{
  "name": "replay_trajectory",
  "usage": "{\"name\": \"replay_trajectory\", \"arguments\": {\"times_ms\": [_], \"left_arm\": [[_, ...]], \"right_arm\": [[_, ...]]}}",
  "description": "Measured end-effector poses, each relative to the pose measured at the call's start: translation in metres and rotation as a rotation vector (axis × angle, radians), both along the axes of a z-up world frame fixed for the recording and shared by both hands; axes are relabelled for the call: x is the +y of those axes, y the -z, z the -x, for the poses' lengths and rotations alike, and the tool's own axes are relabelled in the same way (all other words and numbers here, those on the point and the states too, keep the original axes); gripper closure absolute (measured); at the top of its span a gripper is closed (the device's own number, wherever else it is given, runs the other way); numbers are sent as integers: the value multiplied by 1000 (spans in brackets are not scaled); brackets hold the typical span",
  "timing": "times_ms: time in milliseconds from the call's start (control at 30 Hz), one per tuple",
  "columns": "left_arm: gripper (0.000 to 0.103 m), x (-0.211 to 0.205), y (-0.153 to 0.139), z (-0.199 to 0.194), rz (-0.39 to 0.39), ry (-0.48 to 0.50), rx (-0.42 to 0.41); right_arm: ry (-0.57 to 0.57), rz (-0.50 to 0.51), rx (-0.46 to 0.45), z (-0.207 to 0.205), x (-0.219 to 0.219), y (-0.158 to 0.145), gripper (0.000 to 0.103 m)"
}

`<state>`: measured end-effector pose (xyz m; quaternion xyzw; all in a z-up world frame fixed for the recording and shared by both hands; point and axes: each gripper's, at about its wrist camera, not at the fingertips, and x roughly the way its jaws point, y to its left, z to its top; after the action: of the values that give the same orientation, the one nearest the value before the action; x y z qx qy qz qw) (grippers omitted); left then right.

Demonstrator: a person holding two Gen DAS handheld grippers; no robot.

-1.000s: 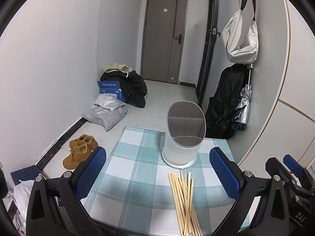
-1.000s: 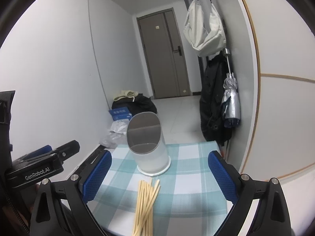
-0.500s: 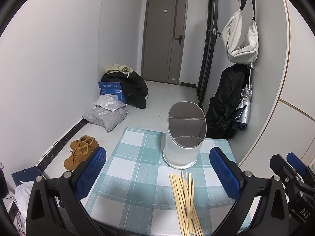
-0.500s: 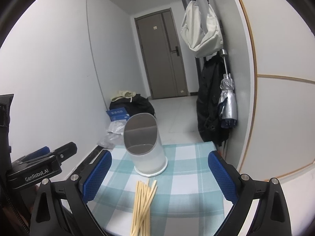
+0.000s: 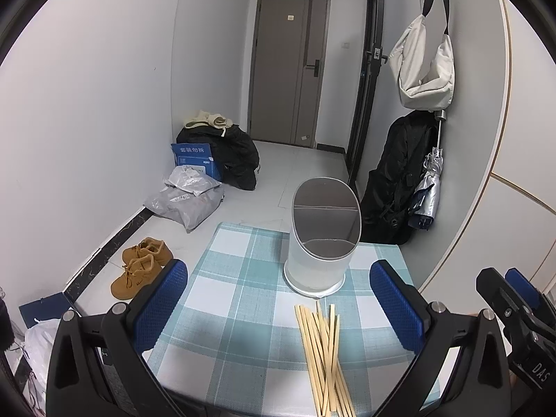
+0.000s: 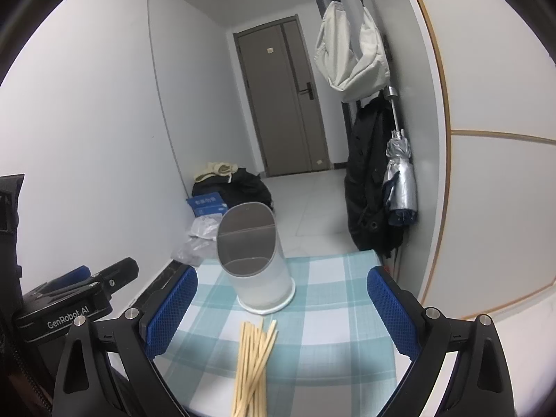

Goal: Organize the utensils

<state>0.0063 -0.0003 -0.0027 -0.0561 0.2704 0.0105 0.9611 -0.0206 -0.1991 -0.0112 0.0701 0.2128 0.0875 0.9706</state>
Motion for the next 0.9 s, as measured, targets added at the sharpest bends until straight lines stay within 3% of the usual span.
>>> {"name": "replay_trajectory", "arguments": {"times_ms": [700, 833, 900], "left_arm": [[1, 1, 9, -14, 1, 4, 30], [1, 10, 23, -27, 22, -1, 59], [1, 18, 38, -37, 47, -2, 101]], "right_arm": [[-6, 9, 10, -4, 0, 4, 4], [-12, 19, 56, -16, 0, 13, 4], [-27, 19, 120, -29, 1, 24, 5]]}}
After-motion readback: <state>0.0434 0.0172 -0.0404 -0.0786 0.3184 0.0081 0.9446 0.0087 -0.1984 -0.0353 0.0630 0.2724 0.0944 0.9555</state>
